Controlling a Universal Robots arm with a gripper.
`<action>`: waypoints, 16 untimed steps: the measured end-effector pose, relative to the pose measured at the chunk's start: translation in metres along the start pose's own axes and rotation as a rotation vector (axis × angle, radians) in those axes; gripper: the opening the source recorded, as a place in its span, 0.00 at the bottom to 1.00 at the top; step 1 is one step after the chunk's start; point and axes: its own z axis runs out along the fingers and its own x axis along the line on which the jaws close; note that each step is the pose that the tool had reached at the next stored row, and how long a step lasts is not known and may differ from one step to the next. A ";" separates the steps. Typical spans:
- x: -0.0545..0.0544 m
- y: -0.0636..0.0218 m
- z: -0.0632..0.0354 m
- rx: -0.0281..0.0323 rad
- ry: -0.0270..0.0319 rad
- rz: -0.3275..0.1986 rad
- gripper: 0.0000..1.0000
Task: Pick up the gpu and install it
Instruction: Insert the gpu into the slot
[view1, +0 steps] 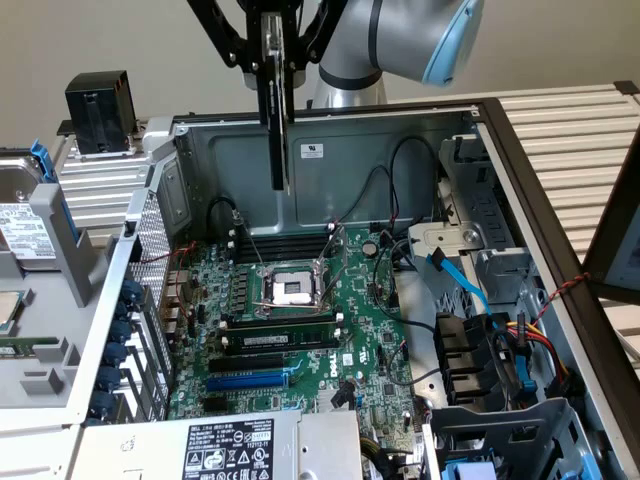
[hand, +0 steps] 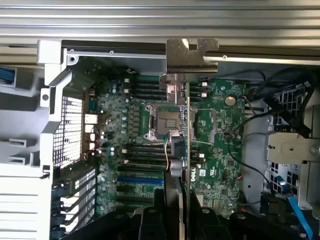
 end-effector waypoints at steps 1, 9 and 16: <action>0.000 0.0000 0.0006 0.0003 -0.0002 -0.018 0.28; 0.000 0.0000 0.0045 0.0034 -0.0014 -0.164 0.28; 0.000 0.0001 0.0077 0.0060 -0.0025 -0.291 0.28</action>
